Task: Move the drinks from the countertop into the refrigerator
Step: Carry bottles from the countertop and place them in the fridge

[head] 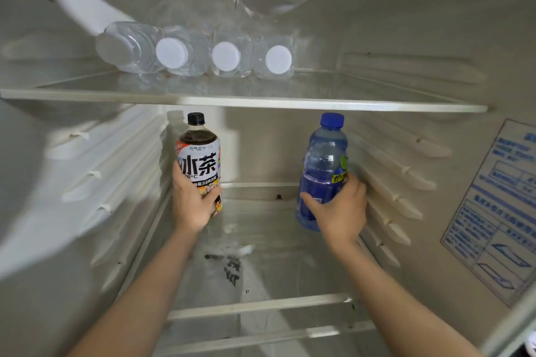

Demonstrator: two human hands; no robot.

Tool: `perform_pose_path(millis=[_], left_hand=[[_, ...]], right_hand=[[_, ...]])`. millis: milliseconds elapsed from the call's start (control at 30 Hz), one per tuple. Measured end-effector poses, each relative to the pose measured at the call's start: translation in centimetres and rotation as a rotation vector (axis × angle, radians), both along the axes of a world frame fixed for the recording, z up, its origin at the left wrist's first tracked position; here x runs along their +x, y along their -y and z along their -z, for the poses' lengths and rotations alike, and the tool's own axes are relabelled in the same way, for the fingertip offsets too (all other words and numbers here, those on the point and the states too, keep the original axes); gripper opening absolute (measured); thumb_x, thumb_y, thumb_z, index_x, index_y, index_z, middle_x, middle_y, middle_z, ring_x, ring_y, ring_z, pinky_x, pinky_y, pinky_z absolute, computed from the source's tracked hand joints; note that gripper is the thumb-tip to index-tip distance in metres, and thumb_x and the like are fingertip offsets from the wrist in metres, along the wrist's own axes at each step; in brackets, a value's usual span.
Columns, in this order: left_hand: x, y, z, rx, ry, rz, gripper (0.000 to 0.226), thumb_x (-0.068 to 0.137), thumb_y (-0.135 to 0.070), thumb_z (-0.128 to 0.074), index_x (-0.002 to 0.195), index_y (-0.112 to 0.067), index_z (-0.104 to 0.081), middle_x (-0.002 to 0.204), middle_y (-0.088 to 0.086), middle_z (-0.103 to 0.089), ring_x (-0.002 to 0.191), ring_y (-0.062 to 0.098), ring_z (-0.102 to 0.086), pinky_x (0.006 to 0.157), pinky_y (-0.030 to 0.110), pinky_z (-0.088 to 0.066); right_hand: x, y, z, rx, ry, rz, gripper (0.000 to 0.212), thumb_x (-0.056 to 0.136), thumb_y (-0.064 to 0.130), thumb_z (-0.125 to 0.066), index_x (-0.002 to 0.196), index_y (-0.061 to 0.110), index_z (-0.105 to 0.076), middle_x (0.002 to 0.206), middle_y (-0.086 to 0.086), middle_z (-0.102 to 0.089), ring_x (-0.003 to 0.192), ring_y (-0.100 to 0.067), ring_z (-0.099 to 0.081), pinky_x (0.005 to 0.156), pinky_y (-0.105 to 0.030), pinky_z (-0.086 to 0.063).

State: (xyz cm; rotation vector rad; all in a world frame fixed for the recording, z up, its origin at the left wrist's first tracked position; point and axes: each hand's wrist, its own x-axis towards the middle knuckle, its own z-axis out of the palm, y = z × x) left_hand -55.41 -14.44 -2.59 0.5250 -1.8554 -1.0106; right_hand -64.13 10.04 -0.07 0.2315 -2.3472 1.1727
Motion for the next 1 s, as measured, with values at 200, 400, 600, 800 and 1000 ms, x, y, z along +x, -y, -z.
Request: perform_pose_path(millis=[200, 400, 600, 800, 1000], left_hand=[[0.6, 1.0, 0.5, -0.024, 0.101, -0.110, 0.100, 0.066, -0.006, -0.080, 0.146, -0.005, -0.020, 0.139, 0.019, -0.040, 0.128, 0.034, -0.039, 0.105, 0.047, -0.036], [0.7, 0.4, 1.4, 0.000, 0.147, -0.097, 0.094, 0.068, 0.009, -0.067, 0.145, 0.003, -0.012, 0.143, 0.026, -0.031, 0.132, 0.040, -0.033, 0.109, 0.049, -0.031], [0.8, 0.8, 1.3, -0.066, 0.266, -0.201, 0.089, 0.079, -0.003, -0.068, 0.148, 0.004, -0.012, 0.144, 0.027, -0.030, 0.132, 0.042, -0.030, 0.109, 0.044, -0.021], [0.4, 1.8, 0.6, 0.038, 0.232, -0.199, 0.081, 0.073, -0.002, -0.072, 0.140, 0.004, -0.028, 0.139, 0.024, -0.039, 0.128, 0.037, -0.037, 0.104, 0.046, -0.035], [-1.0, 1.5, 0.8, 0.074, 0.195, -0.302, 0.079, 0.072, -0.001, -0.070, 0.140, -0.005, -0.030, 0.136, 0.016, -0.044, 0.124, 0.032, -0.044, 0.101, 0.046, -0.041]], right_hand=[[-1.3, -0.7, 0.5, -0.149, 0.095, -0.256, 0.061, 0.055, 0.024, -0.079, 0.106, 0.020, -0.046, 0.104, -0.002, -0.063, 0.089, -0.021, -0.064, 0.074, -0.037, -0.053], [-1.3, -0.7, 2.1, -0.094, 0.012, -0.182, 0.074, 0.068, 0.021, -0.080, 0.128, 0.002, -0.040, 0.111, -0.010, -0.060, 0.099, -0.029, -0.059, 0.080, -0.040, -0.050], [-1.6, 2.0, 2.0, -0.013, 0.035, -0.081, 0.073, 0.067, 0.031, -0.082, 0.123, 0.002, -0.044, 0.119, -0.016, -0.048, 0.107, -0.034, -0.052, 0.078, -0.039, -0.045], [-4.7, 3.8, 1.7, 0.028, 0.142, -0.049, 0.077, 0.073, 0.034, -0.078, 0.130, 0.002, -0.036, 0.128, -0.018, -0.045, 0.112, -0.037, -0.051, 0.085, -0.045, -0.046], [-6.7, 4.9, 2.3, -0.010, 0.144, -0.009, 0.069, 0.075, 0.034, -0.077, 0.120, -0.003, -0.039, 0.125, -0.021, -0.048, 0.110, -0.039, -0.052, 0.082, -0.044, -0.046]])
